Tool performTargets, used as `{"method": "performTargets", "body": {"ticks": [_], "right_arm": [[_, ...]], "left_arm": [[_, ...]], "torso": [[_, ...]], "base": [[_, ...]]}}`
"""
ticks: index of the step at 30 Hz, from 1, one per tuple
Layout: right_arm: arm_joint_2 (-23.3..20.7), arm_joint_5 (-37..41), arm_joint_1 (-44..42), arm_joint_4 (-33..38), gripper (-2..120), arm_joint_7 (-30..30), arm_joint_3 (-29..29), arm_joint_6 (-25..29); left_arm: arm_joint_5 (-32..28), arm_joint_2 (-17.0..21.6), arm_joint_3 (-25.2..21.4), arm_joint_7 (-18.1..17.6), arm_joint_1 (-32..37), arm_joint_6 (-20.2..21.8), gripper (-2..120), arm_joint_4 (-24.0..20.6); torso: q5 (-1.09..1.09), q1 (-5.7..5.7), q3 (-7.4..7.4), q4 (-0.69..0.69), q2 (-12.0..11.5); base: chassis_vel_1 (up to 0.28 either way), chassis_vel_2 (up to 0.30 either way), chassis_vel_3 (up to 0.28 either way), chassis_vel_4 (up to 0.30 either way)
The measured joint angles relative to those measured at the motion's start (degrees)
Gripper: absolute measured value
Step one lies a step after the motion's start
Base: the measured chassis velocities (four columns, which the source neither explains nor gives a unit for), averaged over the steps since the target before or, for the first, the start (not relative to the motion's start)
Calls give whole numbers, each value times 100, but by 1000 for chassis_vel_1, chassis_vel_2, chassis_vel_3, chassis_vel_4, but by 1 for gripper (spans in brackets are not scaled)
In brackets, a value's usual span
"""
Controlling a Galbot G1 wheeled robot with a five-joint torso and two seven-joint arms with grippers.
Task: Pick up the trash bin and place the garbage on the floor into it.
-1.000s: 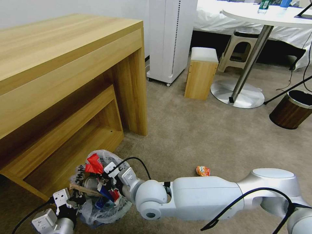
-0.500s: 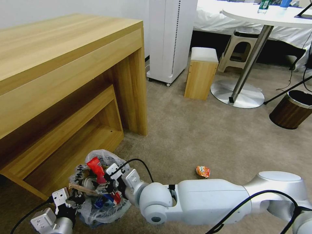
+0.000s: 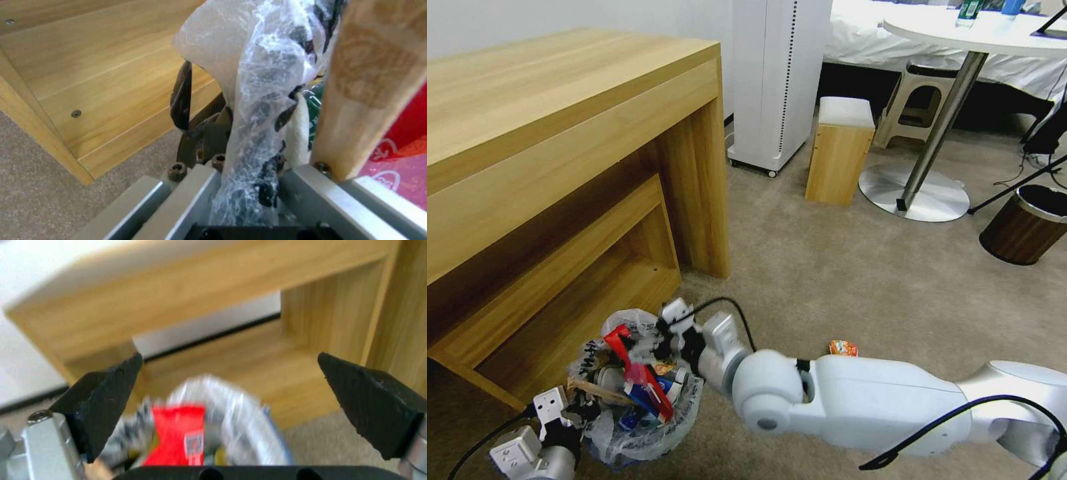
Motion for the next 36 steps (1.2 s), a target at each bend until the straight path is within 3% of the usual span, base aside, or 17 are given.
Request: {"method": "performTargets", "body": {"ticks": [11,12,14,22,36], "right_arm": [[-432,-304,-920,62,100,183,1480,82],[-523,-461,-1086,-38,100,219,1795,69],[-786,-949,-1742,-358,100,294,3014,58],[-1023,-1354,-2761,-712,100,463,4377,170],[-953,-1780,-3349,-829,100,365,4623,565]], "left_arm": [[59,7,-10,63,91,-44,0,-45],[67,7,-5,66,94,-45,0,-47],[76,21,8,65,80,-47,0,-47],[109,19,76,62,30,-45,0,4],[118,31,66,74,108,-76,0,-33]], "torso": [[1,0,0,0,0],[0,0,0,0,0],[0,0,0,0,0],[1,0,0,-1,0],[-1,-1,0,1,0]], "base": [[0,0,0,0],[0,0,0,0],[0,0,0,0],[-13,-15,-13,-16],[-89,-84,-79,-84]]}}
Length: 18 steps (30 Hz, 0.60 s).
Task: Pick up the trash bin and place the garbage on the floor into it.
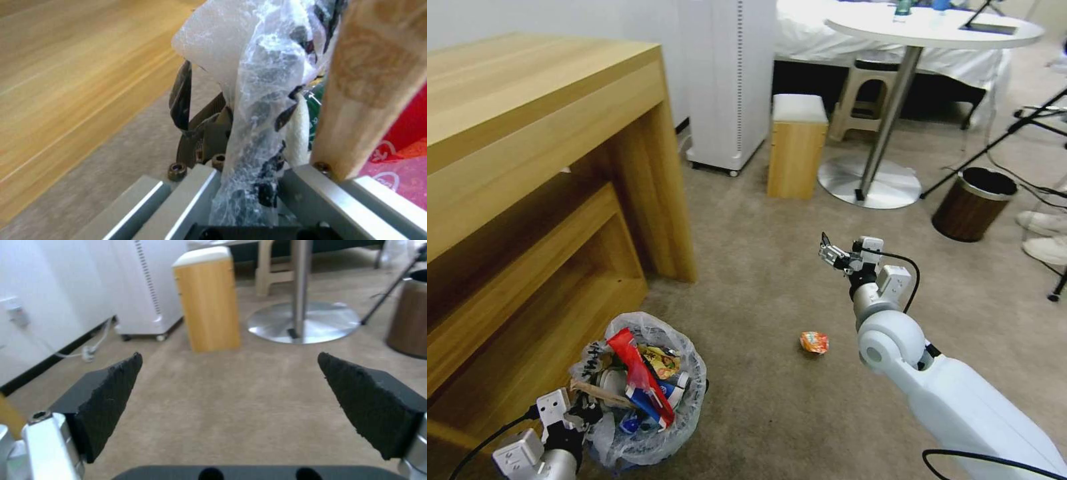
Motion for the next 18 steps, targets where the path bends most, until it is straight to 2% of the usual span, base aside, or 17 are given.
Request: {"method": "performTargets", "body": {"ticks": [9,18], "right_arm": [[9,-71,-49,63,100,-98,4,40],[-24,-191,-221,152,100,-164,109,102]], "left_arm": [[-38,54,-13,7,69,-2,0,-62],[-148,280,-51,77,149,348,0,-193]], "torso": [[0,0,0,-4,0],[-1,0,0,0,0]], "base": [[-106,-108,-107,-110],[-7,-5,-3,-8]]}}
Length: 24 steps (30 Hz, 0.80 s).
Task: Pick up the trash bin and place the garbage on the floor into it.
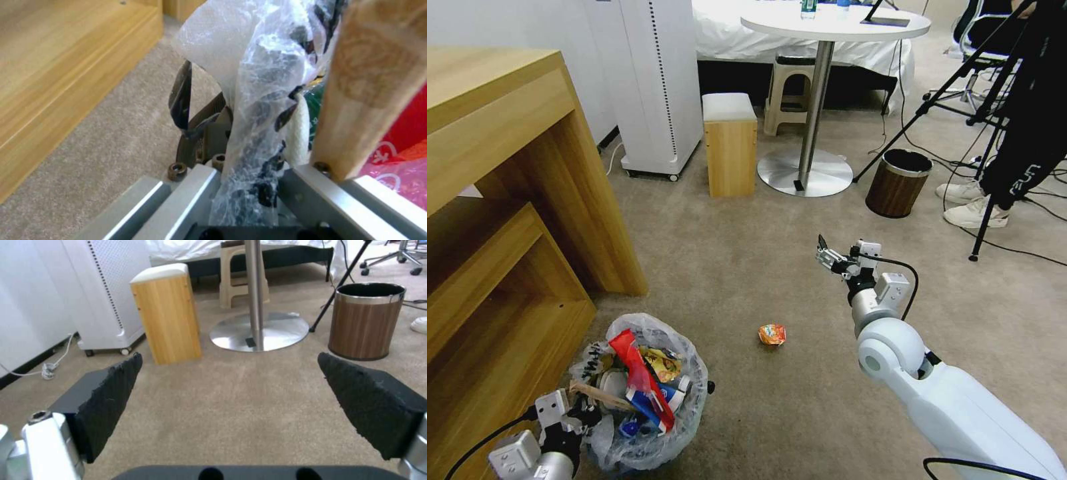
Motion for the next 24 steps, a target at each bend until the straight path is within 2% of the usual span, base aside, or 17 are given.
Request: {"method": "performTargets", "body": {"ticks": [5,8,24], "right_arm": [[-8,28,-101,129,100,-11,60,-20],[-19,18,-143,178,100,-14,107,-60],[-42,-36,-439,371,100,-40,339,-88]], "left_arm": [[-438,309,-142,-47,19,505,0,-153],[-628,418,-179,-112,31,609,0,-203],[-543,330,-105,-111,79,528,0,-217]], "torso": [[0,0,0,-1,0],[1,0,0,-1,0],[1,-1,-1,-1,0]], "base": [[0,0,0,0],[0,0,0,0],[-5,3,3,-4]]}}
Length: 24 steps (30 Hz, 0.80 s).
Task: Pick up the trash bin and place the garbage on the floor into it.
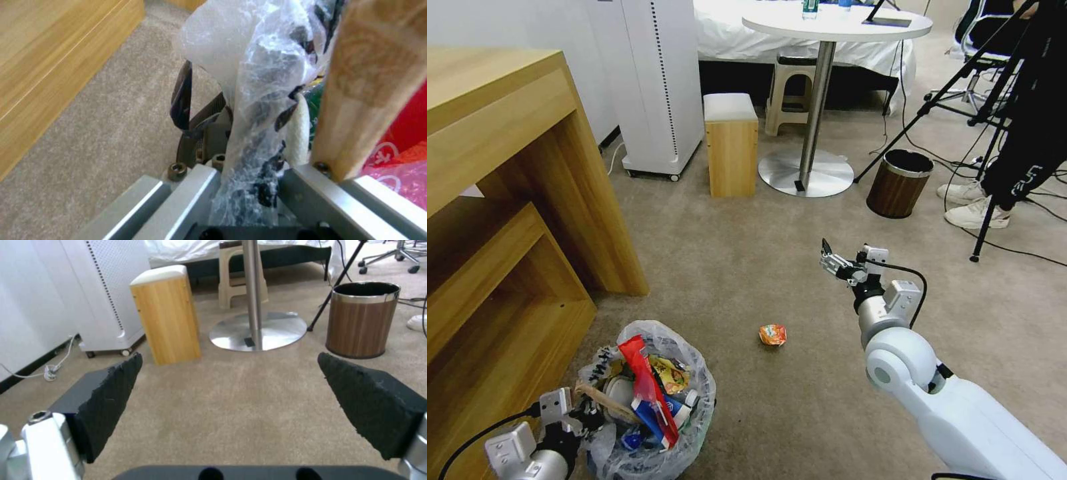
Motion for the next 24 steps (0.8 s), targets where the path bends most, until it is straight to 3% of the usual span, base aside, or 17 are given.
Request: {"method": "performTargets", "body": {"ticks": [24], "right_arm": [[16,-166,59,-159,100,-51,-208,194]], "left_arm": [[222,-153,50,57,21,-210,0,57]], "torso": [[0,1,2,0,0]], "base": [[-111,112,105,-107]]}}
